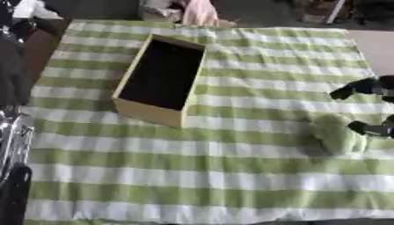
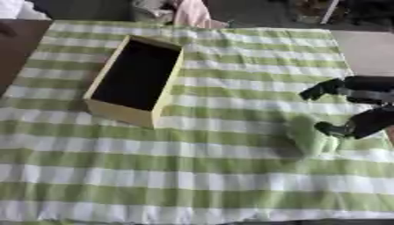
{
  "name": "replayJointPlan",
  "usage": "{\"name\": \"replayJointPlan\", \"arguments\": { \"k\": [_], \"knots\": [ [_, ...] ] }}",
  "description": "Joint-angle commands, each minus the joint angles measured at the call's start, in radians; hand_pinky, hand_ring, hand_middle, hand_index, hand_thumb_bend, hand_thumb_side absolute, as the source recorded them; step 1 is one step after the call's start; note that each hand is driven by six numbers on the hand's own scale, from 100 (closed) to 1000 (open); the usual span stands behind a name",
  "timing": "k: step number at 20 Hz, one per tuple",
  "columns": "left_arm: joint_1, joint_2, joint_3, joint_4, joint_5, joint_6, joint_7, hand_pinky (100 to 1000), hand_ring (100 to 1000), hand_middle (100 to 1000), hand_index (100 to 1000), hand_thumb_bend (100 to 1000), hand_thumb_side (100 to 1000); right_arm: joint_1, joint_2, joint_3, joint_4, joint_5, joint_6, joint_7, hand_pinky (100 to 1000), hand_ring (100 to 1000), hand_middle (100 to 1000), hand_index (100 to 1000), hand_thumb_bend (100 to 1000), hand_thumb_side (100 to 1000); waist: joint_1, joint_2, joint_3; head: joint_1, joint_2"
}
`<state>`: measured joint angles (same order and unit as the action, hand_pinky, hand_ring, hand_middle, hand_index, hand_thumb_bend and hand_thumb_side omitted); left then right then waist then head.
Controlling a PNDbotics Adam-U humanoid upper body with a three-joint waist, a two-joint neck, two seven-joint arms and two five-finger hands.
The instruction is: Pick up objects on the table and place them in the box.
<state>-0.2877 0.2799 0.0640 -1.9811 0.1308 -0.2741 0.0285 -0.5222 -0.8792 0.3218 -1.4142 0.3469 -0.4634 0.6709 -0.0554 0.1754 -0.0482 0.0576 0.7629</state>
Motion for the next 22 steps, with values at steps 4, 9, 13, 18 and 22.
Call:
{"name": "replayJointPlan", "arguments": {
  "k": [4,9,13,18,22],
  "knots": [
    [-0.007,0.012,0.0,-0.019,-0.001,0.001,-0.004,478,858,770,709,100,731,0.02,-0.042,-0.007,-0.027,0.064,-0.023,-0.029,977,897,893,1000,190,591,0.002,-0.014,0.0,0.0,0.007],
    [-0.008,0.01,-0.001,-0.019,0.001,0.002,-0.005,478,859,770,708,100,733,0.052,-0.03,-0.018,-0.033,0.14,-0.021,-0.069,998,907,900,1000,222,613,0.003,-0.014,-0.001,-0.001,0.002],
    [-0.007,0.009,-0.001,-0.019,0.002,0.003,-0.006,477,860,771,707,100,734,0.061,-0.008,-0.021,-0.017,0.21,-0.018,-0.105,995,907,899,1000,228,649,0.005,-0.01,-0.002,-0.005,-0.001],
    [-0.008,0.006,0.0,-0.019,0.004,0.003,-0.009,476,861,772,706,100,736,0.058,0.027,-0.022,0.005,0.259,-0.019,-0.132,994,908,902,1000,239,702,0.01,-0.004,-0.001,-0.01,-0.004],
    [-0.008,0.005,0.001,-0.019,0.006,0.005,-0.01,476,863,772,706,100,738,0.061,0.05,-0.024,0.012,0.302,-0.019,-0.147,997,910,905,1000,255,733,0.012,0.0,0.0,-0.013,-0.006]
  ]
}}
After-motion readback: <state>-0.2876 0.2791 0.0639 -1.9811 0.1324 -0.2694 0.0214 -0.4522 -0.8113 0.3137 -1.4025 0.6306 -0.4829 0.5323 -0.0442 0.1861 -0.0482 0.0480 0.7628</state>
